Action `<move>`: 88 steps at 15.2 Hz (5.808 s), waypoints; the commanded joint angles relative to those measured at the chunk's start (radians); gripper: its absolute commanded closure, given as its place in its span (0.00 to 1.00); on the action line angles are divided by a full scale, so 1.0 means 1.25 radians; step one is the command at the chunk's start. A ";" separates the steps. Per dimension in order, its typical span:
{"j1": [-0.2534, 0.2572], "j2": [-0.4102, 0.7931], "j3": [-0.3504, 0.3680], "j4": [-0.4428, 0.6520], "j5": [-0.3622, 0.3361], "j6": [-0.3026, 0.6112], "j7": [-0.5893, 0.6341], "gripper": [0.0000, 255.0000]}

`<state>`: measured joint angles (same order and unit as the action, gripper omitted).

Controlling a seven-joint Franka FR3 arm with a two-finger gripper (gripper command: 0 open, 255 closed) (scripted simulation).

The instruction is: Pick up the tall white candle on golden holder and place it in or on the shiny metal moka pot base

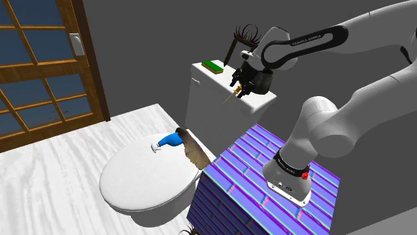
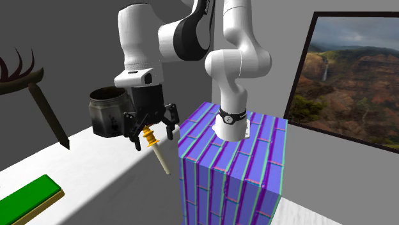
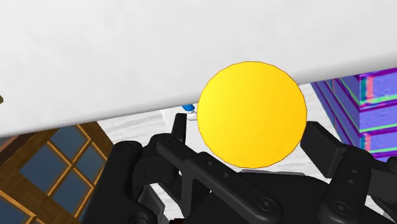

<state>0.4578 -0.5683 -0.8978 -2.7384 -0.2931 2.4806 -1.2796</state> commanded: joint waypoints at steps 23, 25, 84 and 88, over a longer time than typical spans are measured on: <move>-0.036 -0.078 0.078 0.055 0.000 -0.135 0.034 1.00; -0.040 -0.091 0.091 0.068 0.002 -0.160 0.039 1.00; 0.002 -0.078 -0.056 0.625 0.015 -0.649 -0.202 1.00; -0.007 -0.088 -0.065 0.579 0.005 -0.610 -0.204 1.00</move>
<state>0.4562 -0.6761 -0.9437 -1.9918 -0.2905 1.7157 -1.5308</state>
